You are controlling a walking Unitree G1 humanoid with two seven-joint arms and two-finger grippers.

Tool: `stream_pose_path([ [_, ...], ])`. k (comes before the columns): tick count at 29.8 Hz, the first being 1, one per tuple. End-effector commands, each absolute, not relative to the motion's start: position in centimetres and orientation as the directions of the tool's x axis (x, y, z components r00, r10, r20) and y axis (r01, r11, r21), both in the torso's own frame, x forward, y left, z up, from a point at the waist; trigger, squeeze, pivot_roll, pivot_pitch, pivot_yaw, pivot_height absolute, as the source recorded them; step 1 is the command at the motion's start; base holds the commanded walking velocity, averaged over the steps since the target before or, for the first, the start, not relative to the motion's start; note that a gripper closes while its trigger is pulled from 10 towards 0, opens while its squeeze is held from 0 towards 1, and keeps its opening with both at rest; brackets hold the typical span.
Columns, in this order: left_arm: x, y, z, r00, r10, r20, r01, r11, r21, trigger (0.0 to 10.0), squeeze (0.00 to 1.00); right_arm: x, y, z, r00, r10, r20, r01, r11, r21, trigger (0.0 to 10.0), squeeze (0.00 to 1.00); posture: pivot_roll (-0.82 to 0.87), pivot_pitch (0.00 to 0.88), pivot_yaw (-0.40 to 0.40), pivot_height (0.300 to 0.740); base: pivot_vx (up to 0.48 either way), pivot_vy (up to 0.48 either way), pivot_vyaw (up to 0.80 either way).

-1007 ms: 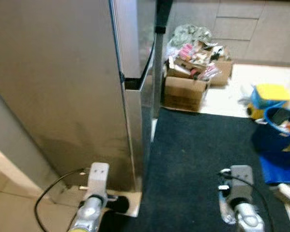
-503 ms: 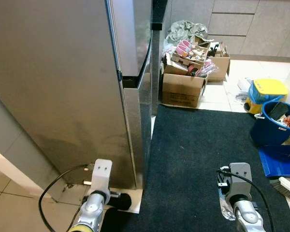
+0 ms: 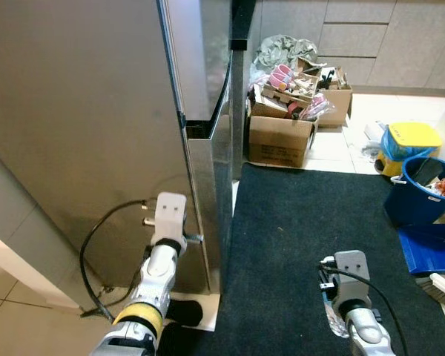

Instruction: Restocking fridge

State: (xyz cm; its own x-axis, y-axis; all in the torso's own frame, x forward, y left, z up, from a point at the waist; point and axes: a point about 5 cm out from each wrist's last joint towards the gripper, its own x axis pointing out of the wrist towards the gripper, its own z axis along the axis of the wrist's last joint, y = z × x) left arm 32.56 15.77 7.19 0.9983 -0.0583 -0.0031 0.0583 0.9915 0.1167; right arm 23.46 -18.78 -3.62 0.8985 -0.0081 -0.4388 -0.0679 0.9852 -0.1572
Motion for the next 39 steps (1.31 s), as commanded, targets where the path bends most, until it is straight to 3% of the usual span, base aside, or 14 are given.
stream_pose_path([
  [1,33.1,15.9,8.5,0.998,-0.034,0.053,0.028,0.994,0.105,10.0,0.0,24.1,-18.4,-3.0,0.918,0.006,-0.397,-0.079,0.983,-0.168,10.0,0.0,-0.05,0.0,0.029,0.74,0.0,0.0,0.0],
  [19,37.4,15.6,17.2,0.956,0.021,0.292,-0.039,0.998,0.056,10.0,0.0,24.3,-18.3,-2.8,0.922,0.004,-0.388,-0.08,0.98,-0.18,10.0,0.0,-0.07,0.0,0.032,0.74,0.0,0.0,0.0],
  [39,39.1,14.0,17.1,0.985,-0.021,0.171,0.009,0.998,0.069,10.0,0.0,24.4,-18.7,-2.7,0.922,-0.006,-0.386,-0.071,0.98,-0.185,10.0,0.0,-0.07,0.0,0.026,0.74,0.0,0.0,0.0],
])
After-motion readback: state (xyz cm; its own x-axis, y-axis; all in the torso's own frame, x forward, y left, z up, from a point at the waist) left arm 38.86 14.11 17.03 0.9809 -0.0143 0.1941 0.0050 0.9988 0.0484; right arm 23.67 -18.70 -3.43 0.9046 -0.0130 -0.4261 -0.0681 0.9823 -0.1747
